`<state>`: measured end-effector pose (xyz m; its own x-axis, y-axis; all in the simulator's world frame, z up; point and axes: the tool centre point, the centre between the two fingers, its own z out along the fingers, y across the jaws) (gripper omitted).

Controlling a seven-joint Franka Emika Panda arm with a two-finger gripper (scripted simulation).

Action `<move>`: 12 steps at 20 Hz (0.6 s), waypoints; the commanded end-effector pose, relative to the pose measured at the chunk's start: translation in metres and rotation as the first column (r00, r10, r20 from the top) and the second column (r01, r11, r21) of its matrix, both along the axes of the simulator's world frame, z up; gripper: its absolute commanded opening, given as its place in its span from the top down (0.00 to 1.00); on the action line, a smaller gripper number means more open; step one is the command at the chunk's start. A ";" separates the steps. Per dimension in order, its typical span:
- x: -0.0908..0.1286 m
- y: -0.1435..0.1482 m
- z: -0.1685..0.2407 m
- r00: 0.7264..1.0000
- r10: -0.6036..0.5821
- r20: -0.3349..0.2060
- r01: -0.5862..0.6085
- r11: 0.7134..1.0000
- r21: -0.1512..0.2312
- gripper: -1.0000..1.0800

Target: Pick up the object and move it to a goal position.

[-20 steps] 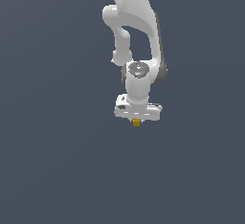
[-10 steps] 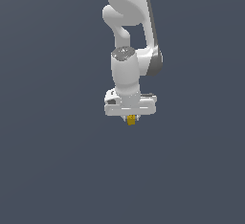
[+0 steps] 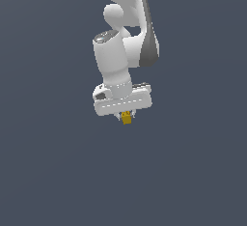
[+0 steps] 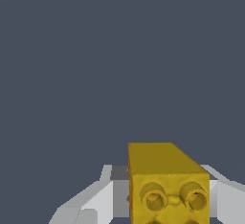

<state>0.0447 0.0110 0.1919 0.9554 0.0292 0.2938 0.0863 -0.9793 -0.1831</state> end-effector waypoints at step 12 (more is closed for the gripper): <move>0.021 -0.037 0.074 0.981 0.134 0.140 -0.144 0.988 0.061 1.00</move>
